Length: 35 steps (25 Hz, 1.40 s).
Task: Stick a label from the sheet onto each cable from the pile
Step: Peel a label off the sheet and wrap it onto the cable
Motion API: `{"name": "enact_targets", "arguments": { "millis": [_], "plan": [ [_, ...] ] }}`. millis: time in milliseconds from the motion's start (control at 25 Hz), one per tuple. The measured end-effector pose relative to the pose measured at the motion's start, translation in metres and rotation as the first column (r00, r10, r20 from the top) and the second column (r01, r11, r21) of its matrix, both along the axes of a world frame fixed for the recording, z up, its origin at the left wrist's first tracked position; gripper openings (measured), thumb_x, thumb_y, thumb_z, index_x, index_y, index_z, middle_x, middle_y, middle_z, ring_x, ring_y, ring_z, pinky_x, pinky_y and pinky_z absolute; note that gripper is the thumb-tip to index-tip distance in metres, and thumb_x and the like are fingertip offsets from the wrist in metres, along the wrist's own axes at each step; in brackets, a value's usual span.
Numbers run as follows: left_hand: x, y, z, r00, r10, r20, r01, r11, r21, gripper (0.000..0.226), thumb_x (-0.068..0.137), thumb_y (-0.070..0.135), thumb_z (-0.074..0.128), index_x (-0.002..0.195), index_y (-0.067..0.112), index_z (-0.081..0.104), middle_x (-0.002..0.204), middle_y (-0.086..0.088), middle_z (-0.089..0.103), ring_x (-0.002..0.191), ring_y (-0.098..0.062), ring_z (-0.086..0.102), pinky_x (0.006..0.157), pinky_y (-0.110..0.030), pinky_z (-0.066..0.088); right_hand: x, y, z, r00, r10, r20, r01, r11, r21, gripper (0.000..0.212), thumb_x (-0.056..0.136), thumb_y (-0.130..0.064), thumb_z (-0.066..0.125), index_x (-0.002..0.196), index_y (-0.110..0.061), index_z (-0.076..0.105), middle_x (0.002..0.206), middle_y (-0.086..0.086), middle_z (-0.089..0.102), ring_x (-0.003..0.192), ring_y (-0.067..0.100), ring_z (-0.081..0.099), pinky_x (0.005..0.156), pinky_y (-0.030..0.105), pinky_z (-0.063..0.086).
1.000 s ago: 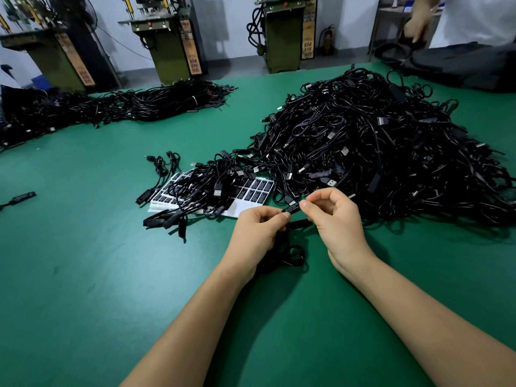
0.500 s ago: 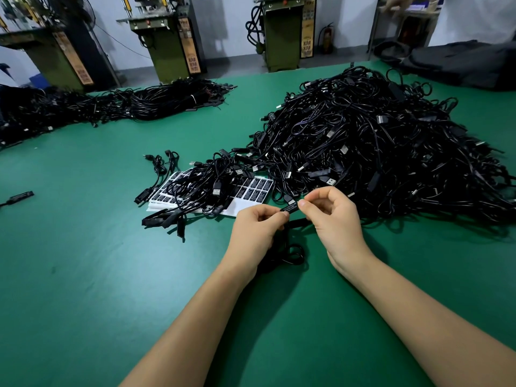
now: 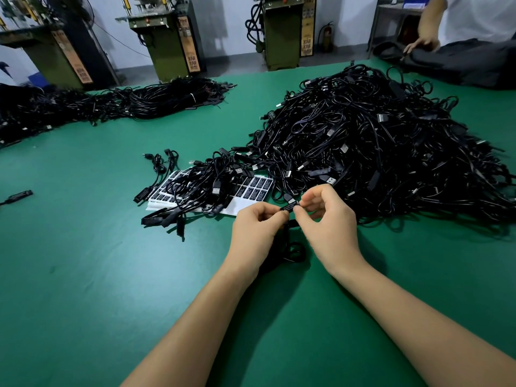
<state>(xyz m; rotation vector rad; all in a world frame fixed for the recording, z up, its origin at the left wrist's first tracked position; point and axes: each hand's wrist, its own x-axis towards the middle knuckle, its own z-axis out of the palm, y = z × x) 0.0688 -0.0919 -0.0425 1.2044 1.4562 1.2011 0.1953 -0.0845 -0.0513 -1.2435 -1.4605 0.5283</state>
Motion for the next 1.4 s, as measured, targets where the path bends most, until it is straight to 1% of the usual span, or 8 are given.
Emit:
{"name": "enact_targets", "arguments": {
  "millis": [160, 400, 760, 1000, 1120, 1200, 1280, 1400],
  "plan": [
    [0.0004, 0.0001, -0.0002, 1.0, 0.007, 0.012, -0.007, 1.0, -0.003, 0.009, 0.084, 0.013, 0.067, 0.076, 0.009, 0.067, 0.051, 0.01, 0.053, 0.04, -0.003, 0.04, 0.042, -0.017, 0.032, -0.001, 0.0009, -0.0011, 0.999, -0.012, 0.042, 0.012, 1.0, -0.01, 0.022, 0.078, -0.006, 0.073, 0.088, -0.015, 0.056, 0.084, -0.003, 0.062, 0.079, 0.011, 0.059, 0.072, 0.021, 0.047],
    [-0.0004, -0.0003, -0.0004, 1.0, 0.01, -0.007, -0.01, 1.0, 0.002, 0.007, 0.084, 0.014, 0.067, 0.077, 0.01, 0.067, 0.051, 0.011, 0.053, 0.041, -0.003, 0.041, 0.043, -0.017, 0.032, 0.0004, 0.0013, 0.0024, 0.996, 0.018, -0.085, -0.023, 0.998, -0.063, 0.018, 0.081, -0.006, 0.07, 0.086, -0.017, 0.057, 0.079, -0.01, 0.061, 0.073, -0.002, 0.058, 0.066, 0.009, 0.044],
    [-0.0001, -0.0005, -0.0008, 0.998, -0.001, -0.057, 0.003, 0.999, 0.043, 0.019, 0.086, 0.022, 0.067, 0.075, 0.006, 0.067, 0.049, 0.015, 0.049, 0.039, -0.001, 0.037, 0.041, -0.015, 0.029, 0.0006, 0.0012, 0.0032, 0.999, 0.019, -0.049, -0.023, 0.997, -0.072, 0.014, 0.084, -0.005, 0.066, 0.087, -0.015, 0.057, 0.077, -0.011, 0.059, 0.072, -0.005, 0.054, 0.065, 0.008, 0.041],
    [0.0006, -0.0007, -0.0008, 0.998, 0.007, -0.055, -0.005, 0.999, 0.038, 0.016, 0.085, 0.018, 0.067, 0.075, 0.006, 0.066, 0.048, 0.014, 0.048, 0.04, -0.002, 0.036, 0.042, -0.016, 0.029, 0.0014, 0.0013, 0.0023, 1.0, -0.01, -0.029, 0.007, 0.991, -0.132, 0.015, 0.083, -0.006, 0.067, 0.085, -0.016, 0.056, 0.081, -0.002, 0.06, 0.074, 0.006, 0.055, 0.07, 0.019, 0.045],
    [-0.0003, -0.0013, 0.0004, 1.0, 0.0, -0.016, 0.001, 0.999, 0.032, 0.014, 0.085, 0.018, 0.067, 0.075, 0.007, 0.067, 0.05, 0.015, 0.048, 0.041, -0.001, 0.036, 0.042, -0.015, 0.028, 0.0045, 0.0034, 0.0024, 0.994, -0.047, -0.1, 0.029, 0.985, -0.172, 0.011, 0.084, -0.006, 0.063, 0.088, -0.015, 0.058, 0.088, 0.0, 0.061, 0.079, 0.011, 0.056, 0.074, 0.022, 0.045],
    [-0.0003, -0.0024, 0.0017, 1.0, -0.013, -0.001, 0.013, 0.999, 0.04, 0.014, 0.086, 0.017, 0.066, 0.076, 0.007, 0.067, 0.05, 0.015, 0.048, 0.041, -0.001, 0.035, 0.041, -0.013, 0.028, 0.0038, 0.0035, 0.0035, 0.98, -0.01, -0.198, -0.03, 0.98, -0.196, 0.005, 0.087, -0.018, 0.064, 0.086, -0.019, 0.059, 0.085, -0.005, 0.064, 0.078, 0.008, 0.06, 0.072, 0.02, 0.045],
    [-0.0008, -0.0036, 0.0036, 0.999, -0.033, 0.043, 0.031, 0.999, 0.045, 0.013, 0.086, 0.015, 0.066, 0.075, 0.008, 0.066, 0.051, 0.013, 0.047, 0.041, -0.002, 0.034, 0.04, -0.013, 0.027, 0.0027, 0.0034, 0.0042, 0.97, 0.072, -0.23, -0.124, 0.968, -0.219, 0.014, 0.085, -0.03, 0.07, 0.086, -0.018, 0.062, 0.08, -0.001, 0.068, 0.074, 0.012, 0.063, 0.069, 0.023, 0.049],
    [-0.0027, -0.0049, 0.0075, 0.989, -0.092, 0.119, 0.089, 0.995, 0.035, 0.012, 0.086, 0.012, 0.065, 0.074, 0.011, 0.066, 0.051, 0.011, 0.048, 0.039, -0.003, 0.031, 0.037, -0.015, 0.024, 0.0041, 0.0044, 0.0056, 0.921, 0.195, -0.338, -0.28, 0.934, -0.222, 0.012, 0.083, -0.02, 0.074, 0.083, -0.013, 0.064, 0.068, 0.002, 0.069, 0.06, 0.011, 0.063, 0.055, 0.019, 0.047]
  ]
}}
